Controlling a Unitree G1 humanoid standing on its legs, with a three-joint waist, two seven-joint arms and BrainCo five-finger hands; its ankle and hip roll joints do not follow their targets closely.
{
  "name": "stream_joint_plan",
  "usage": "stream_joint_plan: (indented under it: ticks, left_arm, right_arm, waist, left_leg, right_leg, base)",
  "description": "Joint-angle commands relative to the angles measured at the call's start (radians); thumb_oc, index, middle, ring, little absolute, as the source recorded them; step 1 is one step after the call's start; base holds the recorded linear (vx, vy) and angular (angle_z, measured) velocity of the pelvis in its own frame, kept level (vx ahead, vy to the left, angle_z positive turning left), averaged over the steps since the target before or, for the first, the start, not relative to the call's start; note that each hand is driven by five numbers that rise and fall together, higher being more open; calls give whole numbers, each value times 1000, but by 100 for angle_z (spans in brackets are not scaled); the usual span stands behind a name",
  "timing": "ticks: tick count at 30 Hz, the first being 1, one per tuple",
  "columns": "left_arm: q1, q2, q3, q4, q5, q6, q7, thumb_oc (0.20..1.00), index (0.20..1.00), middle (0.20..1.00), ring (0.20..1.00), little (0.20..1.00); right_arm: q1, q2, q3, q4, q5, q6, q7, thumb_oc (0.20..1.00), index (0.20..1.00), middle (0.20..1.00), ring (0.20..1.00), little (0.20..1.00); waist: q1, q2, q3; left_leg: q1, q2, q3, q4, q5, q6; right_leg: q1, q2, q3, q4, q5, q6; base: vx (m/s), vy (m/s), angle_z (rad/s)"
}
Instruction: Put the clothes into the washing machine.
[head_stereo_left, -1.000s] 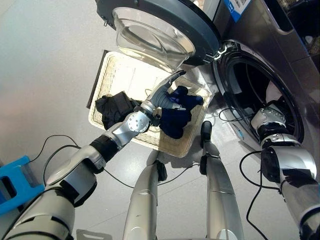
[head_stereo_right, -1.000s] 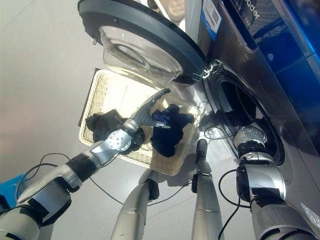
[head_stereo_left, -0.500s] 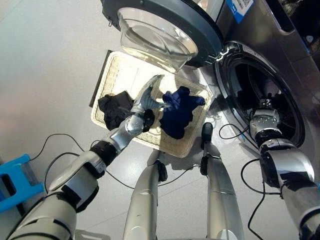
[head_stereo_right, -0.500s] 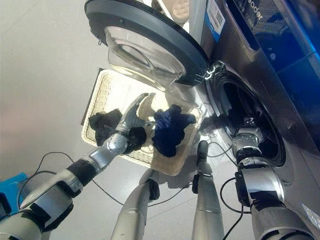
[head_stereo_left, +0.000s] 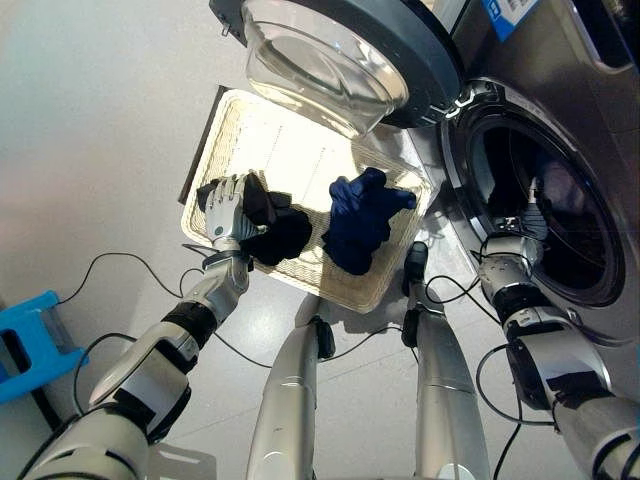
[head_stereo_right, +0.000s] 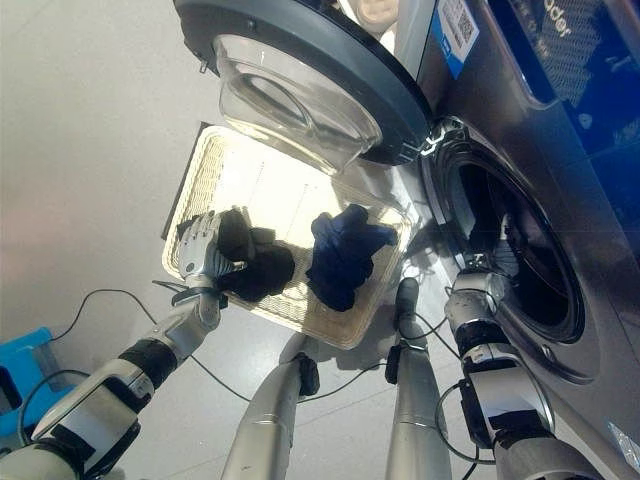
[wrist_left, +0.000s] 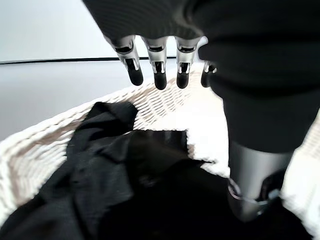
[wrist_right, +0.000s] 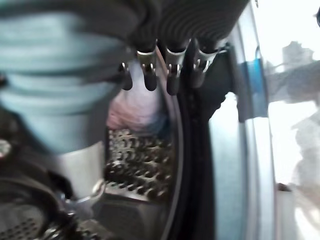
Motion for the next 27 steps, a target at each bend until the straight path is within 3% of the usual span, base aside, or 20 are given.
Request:
stream_joint_plan:
  ticks: [1,6,15,21,23,25,27]
  left_arm:
    - [-44,34,-9,83,80,70,-35,1000,1000,1000,1000,1000]
    - [-86,23,-59,167,119,123,-158,1000,1000,1000,1000,1000]
    - [-167,-19,-150,317,106,187,-432,1000,1000,1000,1000,1000]
    - [-217,-46,-238,410,115,256,-683,1000,1000,1000,1000,1000]
    - [-220,-48,-244,414,122,266,-703,1000,1000,1000,1000,1000]
    - [-231,-60,-295,448,174,317,-850,1000,1000,1000,1000,1000]
    - [-235,-62,-314,455,205,333,-913,1000,1000,1000,1000,1000]
  right_arm:
    - [24,5,44,-91,-35,-32,40,1000,1000,1000,1000,1000]
    - [57,47,92,-151,-43,-36,75,1000,1000,1000,1000,1000]
    - [10,59,98,-79,40,-33,128,1000,1000,1000,1000,1000]
    - [-27,56,94,-36,109,-35,171,1000,1000,1000,1000,1000]
    - [-29,55,93,-34,115,-35,175,1000,1000,1000,1000,1000]
    - [-35,58,86,-28,150,-36,200,1000,1000,1000,1000,1000]
    - [-34,58,84,-24,162,-37,213,1000,1000,1000,1000,1000]
  waist:
    - [-29,4,-21]
    - [-55,-15,-21]
    - [-73,-46,-21]
    - [-82,-63,-21]
    - [-82,-64,-21]
    - [-87,-68,-21]
    - [-87,-69,-21]
  left_leg:
    - [-17,-26,62,125,-113,-81]
    - [-25,-14,78,118,-99,-90]
    - [-51,5,87,113,-82,-96]
    - [-74,15,87,104,-70,-96]
    - [-76,15,87,103,-69,-96]
    - [-86,16,85,95,-65,-96]
    - [-90,18,86,91,-63,-96]
  right_leg:
    - [15,11,-71,41,-28,90]
    - [8,24,-54,25,-18,90]
    - [-2,40,-50,4,-4,93]
    - [-16,48,-50,-9,9,99]
    - [-18,48,-49,-9,10,99]
    - [-28,52,-46,-16,17,103]
    - [-33,52,-46,-19,21,105]
  base:
    - [0,0,0]
    - [8,28,-1]
    - [-6,-10,-4]
    - [-11,-20,-3]
    - [0,0,0]
    - [0,0,0]
    - [0,0,0]
